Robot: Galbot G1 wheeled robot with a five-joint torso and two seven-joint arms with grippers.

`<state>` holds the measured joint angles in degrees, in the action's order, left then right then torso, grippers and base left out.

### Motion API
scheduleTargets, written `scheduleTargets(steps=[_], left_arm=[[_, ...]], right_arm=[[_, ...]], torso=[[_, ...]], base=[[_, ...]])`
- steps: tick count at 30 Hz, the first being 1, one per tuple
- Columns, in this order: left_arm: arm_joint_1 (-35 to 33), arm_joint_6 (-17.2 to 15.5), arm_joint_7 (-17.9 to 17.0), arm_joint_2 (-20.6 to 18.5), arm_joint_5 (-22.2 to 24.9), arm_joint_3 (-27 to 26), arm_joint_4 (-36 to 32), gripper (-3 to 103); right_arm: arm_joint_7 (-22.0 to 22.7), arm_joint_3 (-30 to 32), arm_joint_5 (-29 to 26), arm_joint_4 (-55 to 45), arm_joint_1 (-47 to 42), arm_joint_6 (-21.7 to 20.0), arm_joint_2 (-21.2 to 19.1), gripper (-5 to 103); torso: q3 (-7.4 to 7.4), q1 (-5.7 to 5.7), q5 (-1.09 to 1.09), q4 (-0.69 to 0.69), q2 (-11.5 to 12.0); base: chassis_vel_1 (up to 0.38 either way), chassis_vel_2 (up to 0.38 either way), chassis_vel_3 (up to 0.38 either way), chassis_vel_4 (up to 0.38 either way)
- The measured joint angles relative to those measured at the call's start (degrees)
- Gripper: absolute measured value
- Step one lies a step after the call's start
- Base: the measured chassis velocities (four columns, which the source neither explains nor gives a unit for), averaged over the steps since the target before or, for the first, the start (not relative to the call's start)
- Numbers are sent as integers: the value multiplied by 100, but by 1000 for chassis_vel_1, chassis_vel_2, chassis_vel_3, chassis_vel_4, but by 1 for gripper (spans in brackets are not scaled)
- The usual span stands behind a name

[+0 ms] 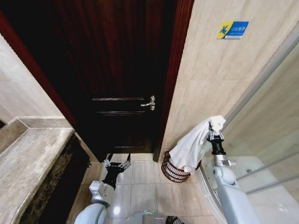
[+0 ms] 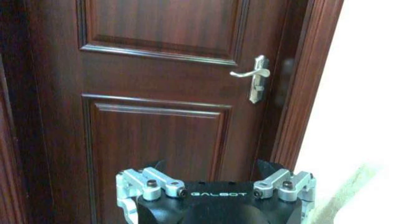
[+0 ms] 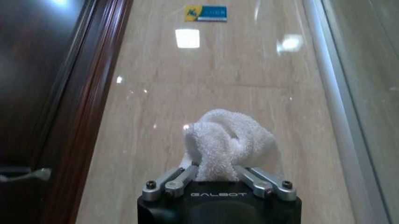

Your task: Discard the used towel into the hamper.

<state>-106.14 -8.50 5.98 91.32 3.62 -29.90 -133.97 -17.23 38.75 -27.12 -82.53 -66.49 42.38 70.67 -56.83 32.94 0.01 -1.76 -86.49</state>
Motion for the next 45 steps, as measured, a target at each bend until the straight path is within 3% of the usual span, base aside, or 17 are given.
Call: scheduleTargets(steps=[9, 15, 33, 41, 45], left_arm=[[0, 0, 0, 0, 0, 0, 0, 99], [0, 0, 0, 0, 0, 0, 0, 99], [0, 0, 0, 0, 0, 0, 0, 99], [0, 0, 0, 0, 0, 0, 0, 99], [0, 0, 0, 0, 0, 0, 0, 99]], right_arm=[[-76, -41, 169, 334, -92, 153, 78, 12], [-112, -10, 390, 807, -34, 471, 205, 12], [-462, 88, 673, 2076, 205, 492, 342, 12], [-1089, 115, 530, 2851, 412, 487, 342, 12], [-1173, 111, 530, 3129, 505, 485, 343, 12]], torso=[[0, 0, -2, 0, 0], [-1, 0, -1, 0, 0], [-1, 0, -1, 0, 0], [0, 0, -1, 0, 0], [0, 0, -1, 0, 0]], base=[[0, 0, 0, 0], [0, 0, 0, 0], [0, 0, 0, 0], [0, 0, 0, 0], [0, 0, 0, 0]])
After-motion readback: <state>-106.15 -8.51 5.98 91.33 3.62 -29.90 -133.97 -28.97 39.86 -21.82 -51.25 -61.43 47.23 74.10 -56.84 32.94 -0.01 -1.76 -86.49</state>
